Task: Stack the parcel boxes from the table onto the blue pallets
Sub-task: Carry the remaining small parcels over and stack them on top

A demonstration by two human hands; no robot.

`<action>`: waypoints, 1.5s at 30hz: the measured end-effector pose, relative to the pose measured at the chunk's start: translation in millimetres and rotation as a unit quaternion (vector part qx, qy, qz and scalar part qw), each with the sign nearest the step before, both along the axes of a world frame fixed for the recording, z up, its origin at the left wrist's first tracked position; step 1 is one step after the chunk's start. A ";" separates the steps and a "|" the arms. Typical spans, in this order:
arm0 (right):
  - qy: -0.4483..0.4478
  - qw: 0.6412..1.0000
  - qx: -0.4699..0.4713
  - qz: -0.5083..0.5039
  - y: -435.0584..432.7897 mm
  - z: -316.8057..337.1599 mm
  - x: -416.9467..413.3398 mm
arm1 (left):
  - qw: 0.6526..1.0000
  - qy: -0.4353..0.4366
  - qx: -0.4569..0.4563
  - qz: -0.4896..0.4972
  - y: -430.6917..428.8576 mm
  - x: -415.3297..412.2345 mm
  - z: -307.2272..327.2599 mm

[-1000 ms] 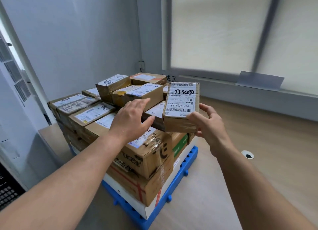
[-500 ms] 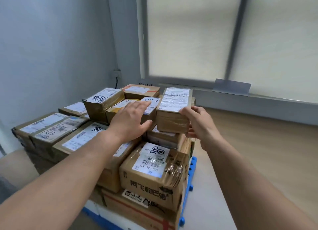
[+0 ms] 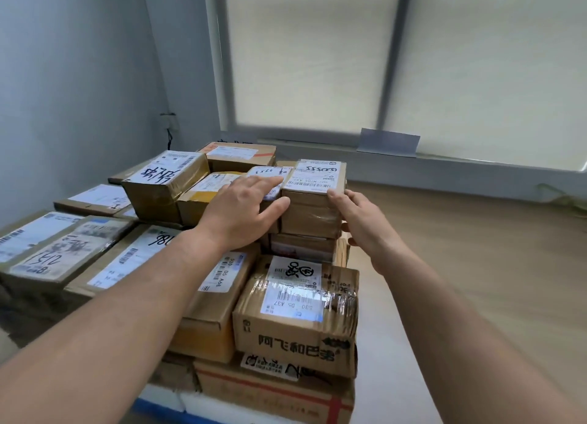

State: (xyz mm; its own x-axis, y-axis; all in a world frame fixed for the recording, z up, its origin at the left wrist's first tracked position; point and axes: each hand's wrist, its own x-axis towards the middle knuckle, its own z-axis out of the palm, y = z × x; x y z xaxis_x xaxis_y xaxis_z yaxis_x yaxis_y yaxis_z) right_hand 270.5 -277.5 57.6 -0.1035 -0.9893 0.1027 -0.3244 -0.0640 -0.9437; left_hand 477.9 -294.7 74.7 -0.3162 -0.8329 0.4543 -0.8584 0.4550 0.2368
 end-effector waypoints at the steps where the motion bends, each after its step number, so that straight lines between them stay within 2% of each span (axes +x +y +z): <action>1: 0.003 1.000 0.000 -0.001 1.8 1.1 1.8 | 1.000 -0.005 -0.001 -0.004 -0.6 -0.8 -0.7; 7: 0.016 0.999 0.005 -0.032 16.2 1.9 -0.1 | 1.000 0.010 -0.015 -0.016 5.5 5.5 -2.2; 13: 0.125 0.986 0.042 -0.099 56.9 -20.1 -12.5 | 0.993 0.061 -0.088 -0.044 37.2 38.5 -24.8; 15: 0.145 0.979 0.063 -0.132 70.6 -32.8 -13.2 | 0.993 0.065 -0.066 -0.071 52.1 49.7 -36.0; 18: 0.151 0.973 0.098 -0.146 85.5 -47.4 -8.6 | 0.990 0.021 -0.002 -0.137 73.0 60.1 -49.3; 22: 0.114 0.981 0.095 -0.128 93.4 -53.5 3.0 | 0.979 -0.086 0.063 -0.176 83.7 65.7 -60.0; 24: 0.104 0.984 0.085 -0.118 95.3 -52.1 7.3 | 0.975 -0.104 0.072 -0.180 83.2 67.0 -62.2; 31: 0.108 0.987 0.094 -0.078 100.2 -44.1 1.6 | 0.975 -0.065 0.089 -0.192 85.1 65.1 -54.5; 35: 0.128 0.985 0.109 -0.038 98.3 -41.7 0.6 | 0.977 -0.089 0.091 -0.171 89.0 62.7 -53.6; 40: 0.021 0.993 0.112 0.034 108.8 -53.4 3.4 | 0.980 -0.104 0.100 -0.135 92.1 57.1 -56.9; 45: 0.039 0.993 0.105 0.047 113.7 -55.4 0.0 | 0.985 -0.065 0.089 -0.132 100.4 51.1 -53.4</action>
State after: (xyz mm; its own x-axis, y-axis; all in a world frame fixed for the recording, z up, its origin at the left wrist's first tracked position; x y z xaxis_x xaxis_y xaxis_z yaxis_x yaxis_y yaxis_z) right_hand 270.5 -163.9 2.2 -0.0089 -0.9947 -0.1023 -0.3993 0.0973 -0.9117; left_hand 529.0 -194.3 21.3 -0.5776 -0.7768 0.2507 -0.7443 0.6273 0.2289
